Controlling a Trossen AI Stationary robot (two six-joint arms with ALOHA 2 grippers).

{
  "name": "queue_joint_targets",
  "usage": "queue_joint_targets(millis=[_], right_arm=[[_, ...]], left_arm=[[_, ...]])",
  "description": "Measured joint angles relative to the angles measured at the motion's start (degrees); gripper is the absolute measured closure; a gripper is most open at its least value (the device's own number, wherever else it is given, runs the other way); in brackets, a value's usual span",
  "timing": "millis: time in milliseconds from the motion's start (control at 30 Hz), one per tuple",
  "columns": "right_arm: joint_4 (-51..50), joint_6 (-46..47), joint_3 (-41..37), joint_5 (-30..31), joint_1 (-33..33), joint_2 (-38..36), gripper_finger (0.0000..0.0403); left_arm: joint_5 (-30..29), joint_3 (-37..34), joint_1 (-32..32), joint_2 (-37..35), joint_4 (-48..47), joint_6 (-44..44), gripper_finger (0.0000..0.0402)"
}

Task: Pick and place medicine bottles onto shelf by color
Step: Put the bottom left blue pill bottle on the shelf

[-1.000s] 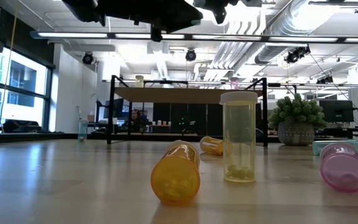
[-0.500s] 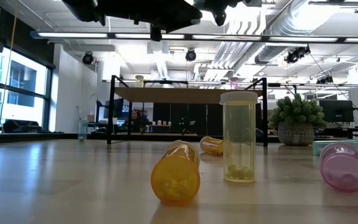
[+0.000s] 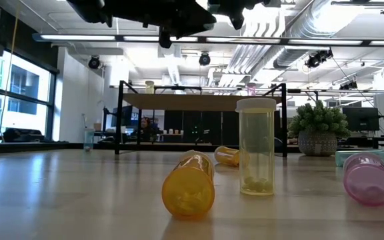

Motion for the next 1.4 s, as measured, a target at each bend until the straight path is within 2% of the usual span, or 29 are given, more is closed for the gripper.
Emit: queue_joint_targets(millis=[133, 333, 500, 867, 1067, 1233, 1400], right_arm=[[0.02, -0.39, 0.00, 3.54, -0.53, 0.00, 0.0296], [0.14, -0.61, 0.00, 5.26, -4.18, -0.01, 0.0296], [0.19, -2.06, 0.00, 9.03, -8.16, -0.71, 0.0295], [1.64, -3.60, 0.00, 11.18, -15.86, -0.74, 0.0295], [4.90, -1.82, -3.82, 13.41, -16.39, 1.85, 0.0295], [10.99, -0.14, -6.99, 16.25, -15.65, 4.53, 0.0295], [10.95, -0.50, -7.02, 16.70, -15.43, 7.21, 0.0295]], left_arm=[[-0.66, 0.00, 0.05, -0.02, -1.20, -2.39, 0.0252], [-1.76, 0.00, 1.47, -1.02, -2.19, -4.41, 0.0220], [-1.66, 0.00, 2.76, -3.75, -3.69, -3.79, 0.0218], [-2.52, -0.02, 6.10, -11.92, -4.92, 3.14, 0.0217], [-7.08, -0.02, 7.16, -16.45, -5.42, 4.35, 0.0218], [-7.96, -0.02, 7.23, -19.22, -7.59, 6.07, 0.0218], [-7.97, -0.02, 7.23, -20.51, -9.10, 6.96, 0.0218]])
